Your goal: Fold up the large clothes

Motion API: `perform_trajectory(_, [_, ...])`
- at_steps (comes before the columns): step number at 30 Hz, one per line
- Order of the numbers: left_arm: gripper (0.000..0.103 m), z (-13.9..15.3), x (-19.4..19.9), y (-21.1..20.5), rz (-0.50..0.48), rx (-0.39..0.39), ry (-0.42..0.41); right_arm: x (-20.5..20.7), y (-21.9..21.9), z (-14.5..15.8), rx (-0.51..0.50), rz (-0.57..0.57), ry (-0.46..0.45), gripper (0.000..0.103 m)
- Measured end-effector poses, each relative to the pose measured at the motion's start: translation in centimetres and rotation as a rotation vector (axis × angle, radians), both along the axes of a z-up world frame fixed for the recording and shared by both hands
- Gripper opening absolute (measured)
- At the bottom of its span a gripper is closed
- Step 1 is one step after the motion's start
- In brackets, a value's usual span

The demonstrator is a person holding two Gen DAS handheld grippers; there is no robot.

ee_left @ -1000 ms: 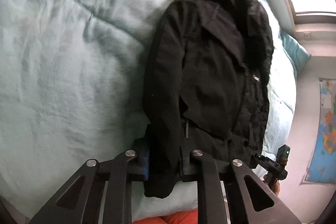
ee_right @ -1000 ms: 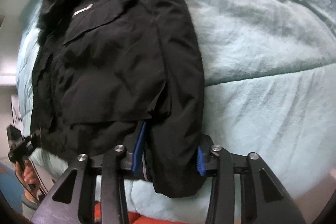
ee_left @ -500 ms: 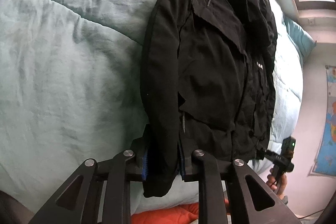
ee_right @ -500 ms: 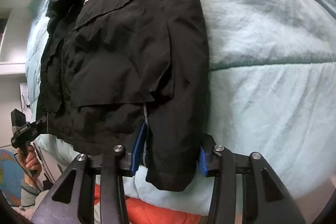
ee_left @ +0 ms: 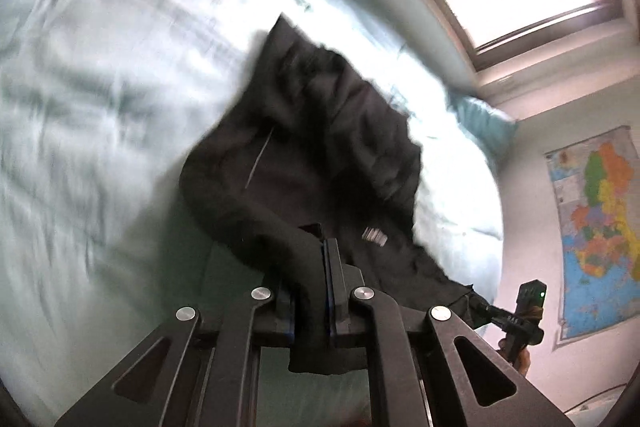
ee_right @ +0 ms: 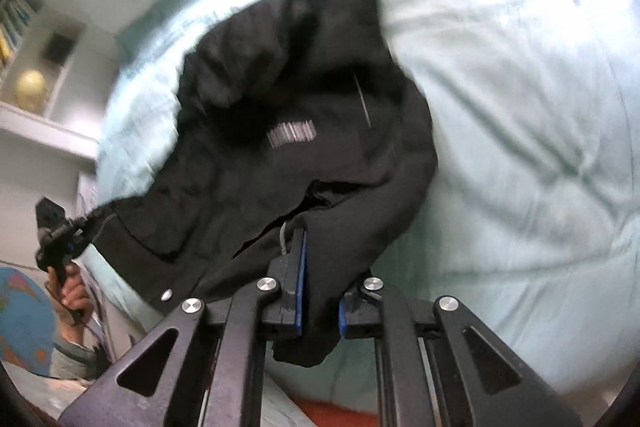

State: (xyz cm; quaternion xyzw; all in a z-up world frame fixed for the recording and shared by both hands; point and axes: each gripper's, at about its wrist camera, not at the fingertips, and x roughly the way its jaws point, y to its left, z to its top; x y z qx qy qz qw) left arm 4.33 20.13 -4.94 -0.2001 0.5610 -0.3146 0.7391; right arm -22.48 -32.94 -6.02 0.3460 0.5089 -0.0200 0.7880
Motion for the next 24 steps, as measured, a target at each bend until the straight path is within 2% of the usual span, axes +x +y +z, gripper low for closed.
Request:
perform_trajectory(4, [0.011,3.5,4.1,-2.4,0.014,-0.044,-0.086,4.4,-2.0,2.9,0.014,-0.04,-0.083,0.014])
perform_trajectory(8, [0.011,5.5,9.3,-5.0,0.027,-0.058,-0.135,9.9,-5.6,5.2,0.005,-0.074,-0.131,0.015])
perform_trajectory(13, [0.012,5.6,16.9,-9.2,0.067,-0.02,-0.164,17.0,-9.4,5.7,-0.009,-0.109,-0.149,0.015])
perform_trajectory(16, [0.013,4.1,21.1,-11.7,0.106,0.029,-0.172,22.4,-11.7,3.7,0.004,-0.154,-0.127,0.019])
perform_trajectory(19, [0.016,0.8,25.1,-14.8,0.133,0.111,-0.166,26.5,-13.5,0.3,0.024,-0.198,-0.068,0.022])
perform_trajectory(22, [0.017,-4.7,28.4,-17.7,0.132,0.214,-0.105,30.2,-14.2,-4.6,0.018,-0.208,0.024,0.026])
perform_trajectory(24, [0.017,-8.3,29.9,-18.9,0.116,0.267,-0.051,32.1,-14.0,-8.0,-0.022,-0.193,0.099,0.028])
